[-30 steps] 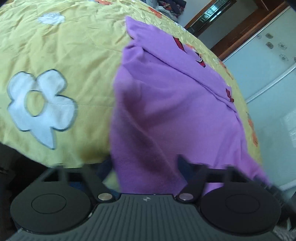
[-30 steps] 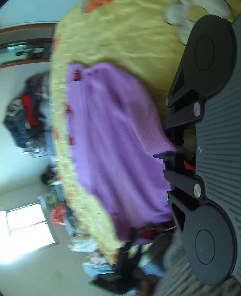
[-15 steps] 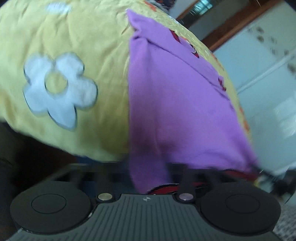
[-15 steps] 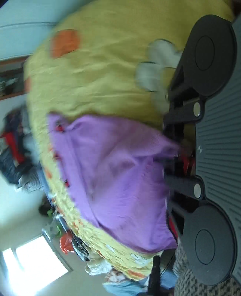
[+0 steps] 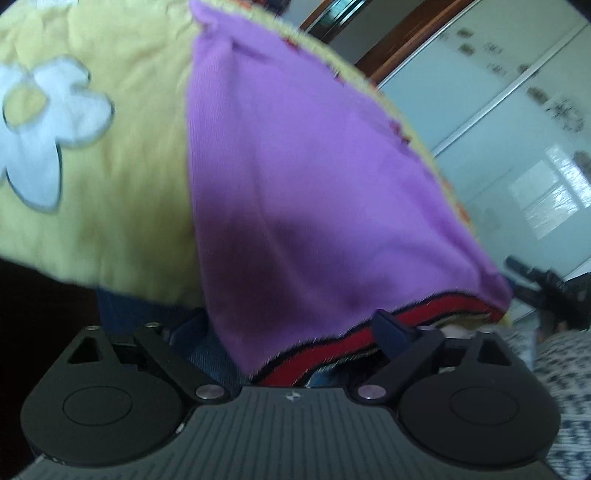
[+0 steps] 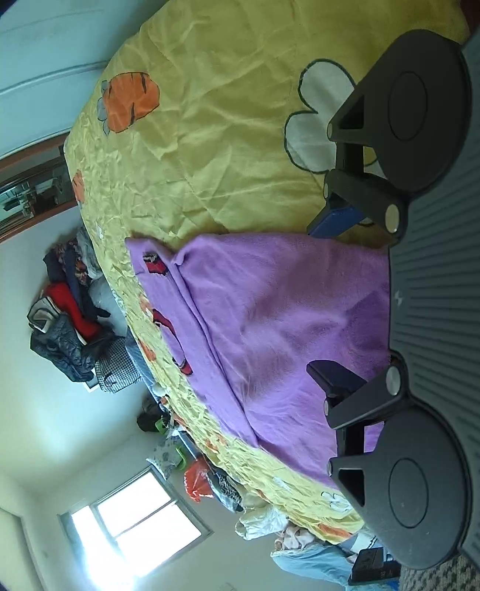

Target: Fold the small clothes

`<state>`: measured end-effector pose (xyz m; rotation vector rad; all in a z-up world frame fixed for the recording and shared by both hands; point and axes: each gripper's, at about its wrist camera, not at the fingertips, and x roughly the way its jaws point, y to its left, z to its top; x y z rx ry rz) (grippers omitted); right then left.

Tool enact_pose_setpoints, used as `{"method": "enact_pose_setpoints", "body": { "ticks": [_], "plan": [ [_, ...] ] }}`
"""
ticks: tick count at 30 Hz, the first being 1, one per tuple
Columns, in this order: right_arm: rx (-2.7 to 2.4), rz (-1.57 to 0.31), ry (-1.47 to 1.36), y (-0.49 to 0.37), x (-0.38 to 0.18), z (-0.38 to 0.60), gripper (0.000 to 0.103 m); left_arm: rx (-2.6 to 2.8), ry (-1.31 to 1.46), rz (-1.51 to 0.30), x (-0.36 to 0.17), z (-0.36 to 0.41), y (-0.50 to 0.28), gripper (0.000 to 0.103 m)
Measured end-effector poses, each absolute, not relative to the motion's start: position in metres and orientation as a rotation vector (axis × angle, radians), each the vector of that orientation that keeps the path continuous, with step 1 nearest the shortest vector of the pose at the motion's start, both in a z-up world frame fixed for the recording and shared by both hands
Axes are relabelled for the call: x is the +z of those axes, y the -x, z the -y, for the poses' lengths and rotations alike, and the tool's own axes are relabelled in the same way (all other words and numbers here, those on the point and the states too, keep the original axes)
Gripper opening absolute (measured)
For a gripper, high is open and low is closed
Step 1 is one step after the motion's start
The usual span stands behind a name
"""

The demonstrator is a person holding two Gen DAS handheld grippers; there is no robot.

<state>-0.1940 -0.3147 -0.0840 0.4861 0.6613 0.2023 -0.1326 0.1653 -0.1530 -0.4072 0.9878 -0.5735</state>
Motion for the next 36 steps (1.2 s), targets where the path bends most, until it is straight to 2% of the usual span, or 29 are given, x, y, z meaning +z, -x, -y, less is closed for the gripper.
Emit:
{"method": "enact_pose_setpoints", "body": {
  "ticks": [2, 3, 4, 9, 20, 21, 22, 23, 26, 28, 29, 30, 31, 32, 33, 35, 36],
  "plan": [
    [0.195, -0.694, -0.503, 0.191, -0.085, 0.313, 0.073, -0.578, 0.428, -1.028, -0.158, -0.162, 0.133, 0.052],
    [0.191, -0.693, -0.500, 0.191, -0.086, 0.313, 0.073, -0.583, 0.461, -1.046, -0.162, -0.163, 0.132, 0.021],
    [0.178, -0.689, -0.489, 0.191, -0.086, 0.312, 0.073, -0.598, 0.492, -1.051, -0.165, -0.164, 0.133, 0.005],
    [0.148, -0.798, -0.438, 0.191, -0.097, 0.310, 0.073, -0.568, 0.581, -1.040, -0.167, -0.174, 0.143, 0.003],
    [0.254, -0.765, -0.607, 0.220, -0.104, 0.331, 0.072, -0.570, 0.775, -0.932, -0.153, -0.220, 0.150, 0.003],
    [0.263, -0.772, -0.616, 0.221, -0.106, 0.330, 0.056, -0.578, 0.789, -0.930, -0.152, -0.221, 0.150, 0.003],
    [0.260, -0.779, -0.632, 0.221, -0.109, 0.330, 0.035, -0.595, 0.804, -0.929, -0.150, -0.222, 0.150, 0.003],
    [0.269, -0.779, -0.656, 0.222, -0.112, 0.332, 0.030, -0.612, 0.806, -0.922, -0.148, -0.220, 0.150, 0.003],
    [0.259, -0.773, -0.667, 0.225, -0.119, 0.333, 0.028, -0.641, 0.761, -0.953, -0.152, -0.209, 0.147, 0.003],
    [0.253, -0.771, -0.642, 0.225, -0.118, 0.330, 0.017, -0.641, 0.760, -0.990, -0.159, -0.202, 0.143, 0.003],
    [0.245, -0.772, -0.627, 0.225, -0.118, 0.329, 0.015, -0.644, 0.737, -1.004, -0.161, -0.198, 0.142, 0.003],
    [0.245, -0.768, -0.620, 0.225, -0.118, 0.328, 0.013, -0.631, 0.704, -1.014, -0.162, -0.194, 0.141, 0.008],
    [0.243, -0.765, -0.608, 0.225, -0.118, 0.327, 0.013, -0.617, 0.685, -1.037, -0.164, -0.191, 0.139, 0.032],
    [0.235, -0.765, -0.583, 0.225, -0.117, 0.325, 0.012, -0.613, 0.688, -1.048, -0.167, -0.190, 0.138, 0.049],
    [0.233, -0.767, -0.563, 0.225, -0.117, 0.323, 0.011, -0.605, 0.697, -1.037, -0.168, -0.190, 0.139, 0.072],
    [0.229, -0.760, -0.531, 0.226, -0.116, 0.319, 0.011, -0.632, 0.732, -1.040, -0.168, -0.189, 0.138, 0.084],
    [0.230, -0.754, -0.517, 0.227, -0.115, 0.317, 0.011, -0.657, 0.736, -1.046, -0.167, -0.187, 0.137, 0.097]
  ]
}}
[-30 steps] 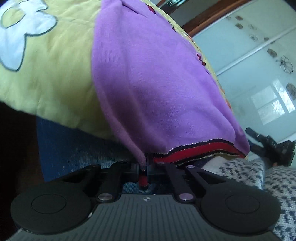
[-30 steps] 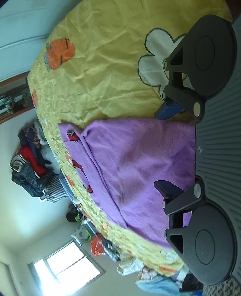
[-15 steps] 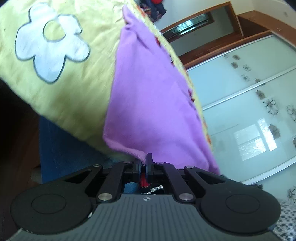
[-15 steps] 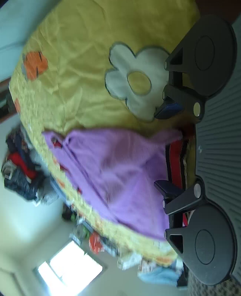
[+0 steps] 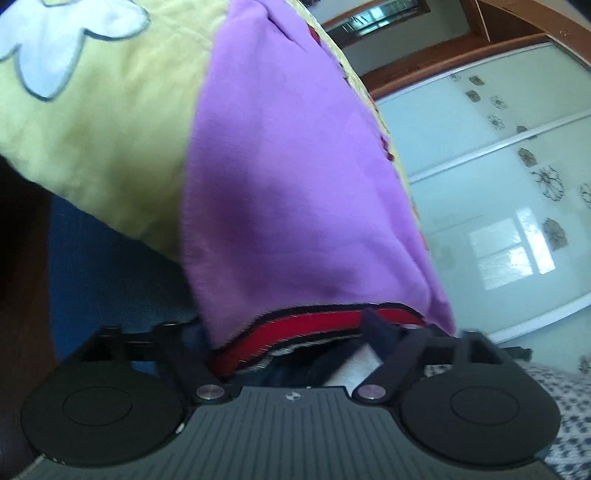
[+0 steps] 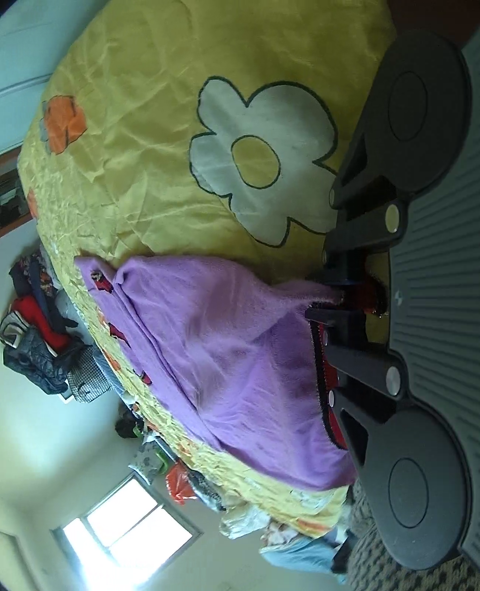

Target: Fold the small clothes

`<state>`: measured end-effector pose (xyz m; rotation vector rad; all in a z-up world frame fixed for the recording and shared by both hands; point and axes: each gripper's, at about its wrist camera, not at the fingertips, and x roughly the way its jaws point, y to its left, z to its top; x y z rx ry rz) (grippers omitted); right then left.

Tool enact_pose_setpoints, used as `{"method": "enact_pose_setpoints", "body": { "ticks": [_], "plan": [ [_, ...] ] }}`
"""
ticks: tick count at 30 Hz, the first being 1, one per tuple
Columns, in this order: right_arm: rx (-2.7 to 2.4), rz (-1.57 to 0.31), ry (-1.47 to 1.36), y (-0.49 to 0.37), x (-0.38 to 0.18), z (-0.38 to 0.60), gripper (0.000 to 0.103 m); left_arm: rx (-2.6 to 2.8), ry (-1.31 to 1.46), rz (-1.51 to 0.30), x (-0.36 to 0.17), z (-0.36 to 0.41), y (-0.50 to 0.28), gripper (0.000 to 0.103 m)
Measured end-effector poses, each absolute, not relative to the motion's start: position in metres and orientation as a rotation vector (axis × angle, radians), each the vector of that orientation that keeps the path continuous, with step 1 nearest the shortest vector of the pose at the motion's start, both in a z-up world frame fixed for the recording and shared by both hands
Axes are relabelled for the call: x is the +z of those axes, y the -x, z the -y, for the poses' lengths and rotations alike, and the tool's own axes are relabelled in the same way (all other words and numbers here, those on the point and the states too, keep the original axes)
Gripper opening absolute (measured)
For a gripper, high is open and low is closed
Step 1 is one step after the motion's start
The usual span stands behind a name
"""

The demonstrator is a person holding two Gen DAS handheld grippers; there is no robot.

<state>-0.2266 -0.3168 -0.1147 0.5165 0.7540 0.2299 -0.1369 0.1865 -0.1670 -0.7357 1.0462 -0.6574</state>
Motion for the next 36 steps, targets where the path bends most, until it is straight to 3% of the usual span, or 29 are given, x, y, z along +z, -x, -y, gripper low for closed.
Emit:
{"method": "enact_pose_setpoints", "body": {
  "ticks": [1, 6, 8, 11, 12, 13, 16, 20, 24, 36],
  "plan": [
    [0.226, -0.757, -0.506, 0.227, -0.115, 0.315, 0.011, -0.673, 0.738, -1.056, -0.166, -0.183, 0.134, 0.103],
    [0.203, -0.763, -0.466, 0.226, -0.113, 0.309, 0.010, -0.668, 0.693, -1.105, -0.164, -0.175, 0.131, 0.102],
    [0.199, -0.770, -0.476, 0.224, -0.113, 0.310, 0.010, -0.608, 0.773, -1.132, -0.170, -0.179, 0.130, 0.090],
    [0.210, -0.776, -0.513, 0.222, -0.115, 0.315, 0.011, -0.540, 0.890, -1.214, -0.191, -0.191, 0.123, 0.048],
    [0.210, -0.776, -0.525, 0.222, -0.116, 0.316, 0.011, -0.503, 0.894, -1.258, -0.199, -0.194, 0.120, 0.011],
    [0.209, -0.778, -0.533, 0.221, -0.116, 0.317, 0.011, -0.486, 0.922, -1.286, -0.207, -0.197, 0.119, 0.004],
    [0.206, -0.779, -0.508, 0.221, -0.114, 0.313, 0.011, -0.453, 1.107, -1.256, -0.226, -0.212, 0.126, 0.006],
    [0.230, -0.749, -0.497, 0.223, -0.113, 0.311, 0.014, -0.453, 0.991, -1.204, -0.208, -0.206, 0.138, 0.005],
    [0.263, -0.720, -0.520, 0.227, -0.109, 0.313, 0.005, -0.501, 0.974, -1.144, -0.186, -0.212, 0.150, 0.005],
    [0.399, -0.482, -0.699, 0.250, -0.055, 0.328, 0.005, -0.640, 1.005, -0.829, -0.111, -0.235, 0.178, 0.004]
  ]
}}
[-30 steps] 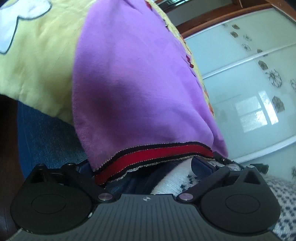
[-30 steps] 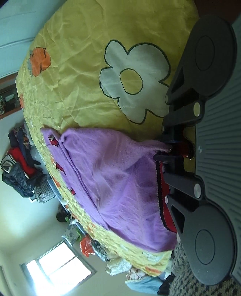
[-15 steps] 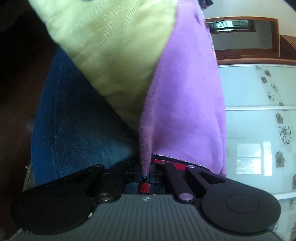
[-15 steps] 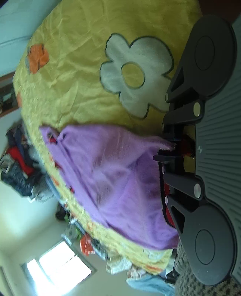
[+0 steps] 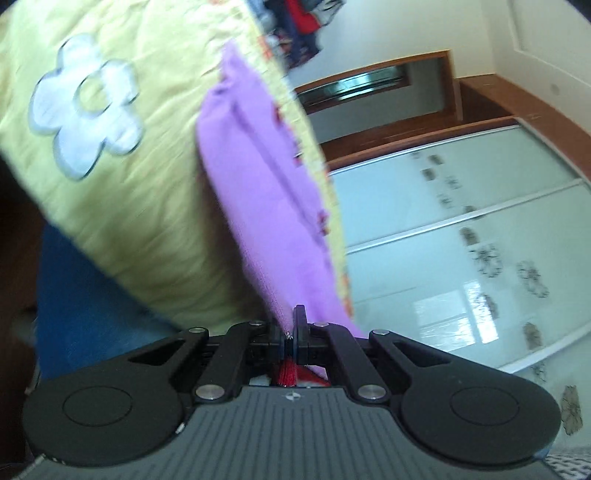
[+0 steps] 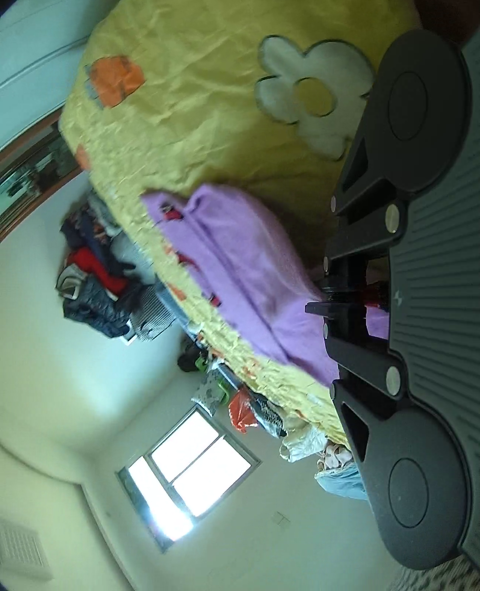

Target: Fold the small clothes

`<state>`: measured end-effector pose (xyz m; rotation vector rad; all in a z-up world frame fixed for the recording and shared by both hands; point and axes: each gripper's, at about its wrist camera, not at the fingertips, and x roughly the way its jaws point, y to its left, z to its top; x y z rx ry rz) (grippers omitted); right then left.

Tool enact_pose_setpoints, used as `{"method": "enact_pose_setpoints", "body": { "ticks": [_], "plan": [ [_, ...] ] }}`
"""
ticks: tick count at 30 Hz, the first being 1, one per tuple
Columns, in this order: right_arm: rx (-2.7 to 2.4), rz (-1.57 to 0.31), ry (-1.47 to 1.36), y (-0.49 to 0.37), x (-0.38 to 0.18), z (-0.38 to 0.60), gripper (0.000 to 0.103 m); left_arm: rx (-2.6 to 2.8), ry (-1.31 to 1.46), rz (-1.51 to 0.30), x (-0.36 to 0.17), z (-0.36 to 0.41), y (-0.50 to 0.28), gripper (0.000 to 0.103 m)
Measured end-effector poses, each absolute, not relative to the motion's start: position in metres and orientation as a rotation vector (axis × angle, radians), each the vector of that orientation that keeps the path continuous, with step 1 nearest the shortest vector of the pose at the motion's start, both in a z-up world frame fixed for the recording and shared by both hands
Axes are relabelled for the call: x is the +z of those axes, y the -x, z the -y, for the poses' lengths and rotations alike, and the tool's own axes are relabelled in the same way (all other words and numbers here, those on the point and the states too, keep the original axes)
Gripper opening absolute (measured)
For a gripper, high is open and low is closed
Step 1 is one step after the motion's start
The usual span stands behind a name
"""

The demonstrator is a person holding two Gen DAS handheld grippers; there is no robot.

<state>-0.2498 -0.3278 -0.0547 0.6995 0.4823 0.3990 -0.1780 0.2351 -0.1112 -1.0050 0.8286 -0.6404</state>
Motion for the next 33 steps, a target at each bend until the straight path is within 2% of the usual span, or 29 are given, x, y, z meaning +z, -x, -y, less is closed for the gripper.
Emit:
{"method": "enact_pose_setpoints", "body": {
  "ticks": [4, 6, 8, 9, 10, 11, 12, 15, 17, 19, 20, 23, 24, 25, 33],
  "plan": [
    [0.404, -0.461, -0.640, 0.251, -0.032, 0.323, 0.004, -0.661, 1.006, -0.759, -0.093, -0.234, 0.175, 0.004],
    [0.378, -0.570, -0.557, 0.239, -0.044, 0.320, 0.005, -0.667, 1.033, -0.747, -0.101, -0.236, 0.172, 0.004],
    [0.325, -0.657, -0.653, 0.231, -0.068, 0.329, 0.009, -0.651, 1.041, -0.781, -0.112, -0.242, 0.173, 0.004],
    [0.330, -0.698, -0.704, 0.228, -0.078, 0.333, 0.018, -0.635, 1.049, -0.798, -0.117, -0.244, 0.175, 0.004],
    [0.317, -0.721, -0.697, 0.228, -0.083, 0.332, 0.045, -0.629, 1.062, -0.814, -0.116, -0.259, 0.181, 0.004],
    [0.269, -0.734, -0.661, 0.230, -0.085, 0.330, 0.065, -0.627, 1.070, -0.821, -0.120, -0.263, 0.183, 0.004],
    [0.250, -0.735, -0.641, 0.232, -0.086, 0.328, 0.096, -0.624, 1.077, -0.825, -0.123, -0.262, 0.185, 0.004],
    [0.234, -0.718, -0.596, 0.239, -0.088, 0.325, 0.095, -0.611, 1.083, -0.835, -0.127, -0.267, 0.184, 0.004],
    [0.225, -0.746, -0.559, 0.241, -0.092, 0.323, 0.085, -0.611, 1.092, -0.836, -0.128, -0.270, 0.182, 0.004],
    [0.238, -0.783, -0.592, 0.244, -0.104, 0.325, 0.035, -0.606, 1.083, -0.839, -0.129, -0.271, 0.179, 0.004],
    [0.239, -0.792, -0.611, 0.246, -0.108, 0.325, 0.029, -0.607, 1.082, -0.840, -0.129, -0.272, 0.178, 0.004],
    [0.244, -0.828, -0.608, 0.246, -0.119, 0.318, 0.028, -0.611, 1.092, -0.847, -0.133, -0.267, 0.176, 0.004],
    [0.246, -0.816, -0.611, 0.247, -0.121, 0.317, 0.020, -0.609, 1.091, -0.851, -0.133, -0.265, 0.175, 0.004],
    [0.258, -0.805, -0.639, 0.248, -0.121, 0.317, 0.003, -0.612, 1.092, -0.852, -0.133, -0.263, 0.175, 0.004],
    [0.378, -0.615, -0.881, 0.247, -0.084, 0.327, 0.003, -0.665, 1.115, -0.740, -0.109, -0.264, 0.171, 0.004]
  ]
}}
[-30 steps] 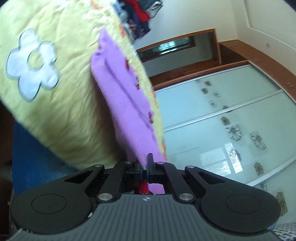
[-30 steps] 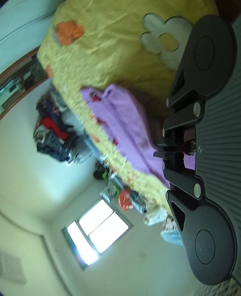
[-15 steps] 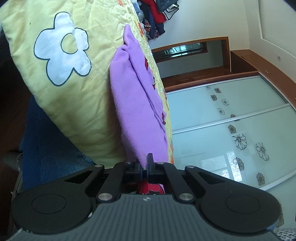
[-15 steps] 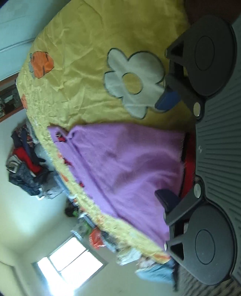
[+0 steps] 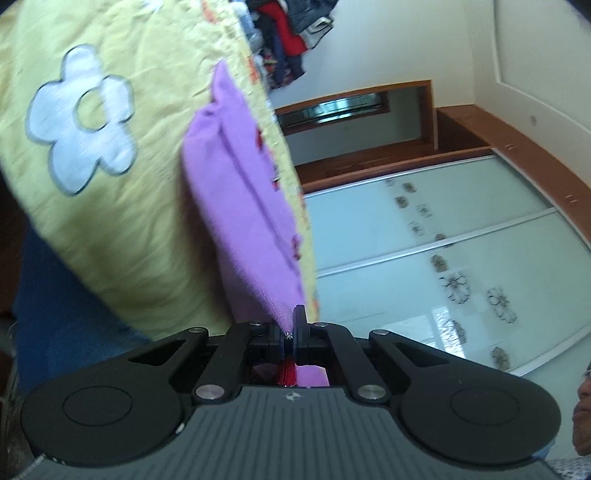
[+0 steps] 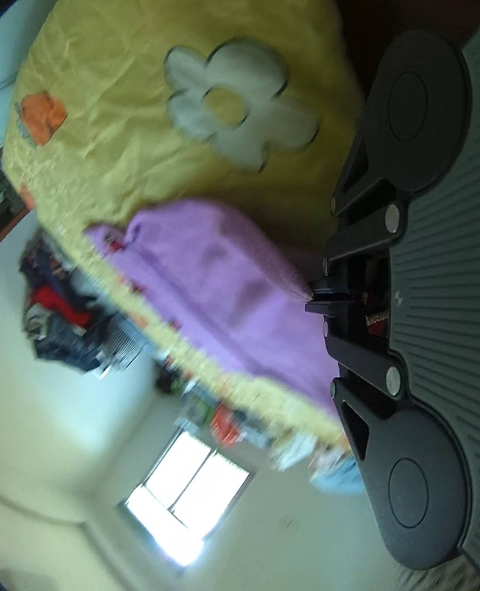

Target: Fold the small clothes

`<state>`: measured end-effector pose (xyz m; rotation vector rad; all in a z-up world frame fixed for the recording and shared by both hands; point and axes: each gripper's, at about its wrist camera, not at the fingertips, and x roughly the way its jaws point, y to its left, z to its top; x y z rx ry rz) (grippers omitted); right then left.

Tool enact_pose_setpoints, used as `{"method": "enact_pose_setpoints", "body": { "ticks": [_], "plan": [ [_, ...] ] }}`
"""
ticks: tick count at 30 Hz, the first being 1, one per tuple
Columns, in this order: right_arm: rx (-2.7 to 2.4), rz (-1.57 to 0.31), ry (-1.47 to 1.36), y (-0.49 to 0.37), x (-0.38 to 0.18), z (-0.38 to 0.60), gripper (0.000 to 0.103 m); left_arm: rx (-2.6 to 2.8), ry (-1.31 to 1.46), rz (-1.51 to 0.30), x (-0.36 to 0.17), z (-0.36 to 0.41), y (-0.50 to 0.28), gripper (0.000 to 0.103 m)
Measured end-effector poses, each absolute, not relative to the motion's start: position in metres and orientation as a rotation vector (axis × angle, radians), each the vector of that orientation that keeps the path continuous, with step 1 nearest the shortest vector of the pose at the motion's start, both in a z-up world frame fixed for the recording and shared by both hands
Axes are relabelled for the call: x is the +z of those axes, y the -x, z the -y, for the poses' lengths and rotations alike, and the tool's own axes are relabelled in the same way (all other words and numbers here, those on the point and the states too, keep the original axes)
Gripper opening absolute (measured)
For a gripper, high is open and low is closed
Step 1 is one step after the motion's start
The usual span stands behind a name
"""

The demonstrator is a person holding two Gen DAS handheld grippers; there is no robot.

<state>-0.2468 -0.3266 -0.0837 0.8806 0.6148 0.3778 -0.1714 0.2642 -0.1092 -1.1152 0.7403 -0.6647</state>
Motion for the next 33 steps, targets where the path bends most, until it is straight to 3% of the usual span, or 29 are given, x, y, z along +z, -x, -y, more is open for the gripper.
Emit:
{"method": "enact_pose_setpoints", "body": {
  "ticks": [11, 24, 33],
  "plan": [
    [0.424, -0.386, -0.896, 0.206, -0.033, 0.359, 0.003, -0.660, 1.190, -0.602, -0.086, -0.283, 0.128, 0.004],
    [0.408, -0.335, -0.938, 0.050, -0.055, 0.384, 0.003, -0.640, 1.110, -0.603, -0.067, -0.260, -0.010, 0.004],
    [0.350, -0.445, -1.003, -0.053, -0.078, 0.393, 0.003, -0.563, 1.149, -0.725, -0.091, -0.254, -0.109, 0.004]
  ]
}}
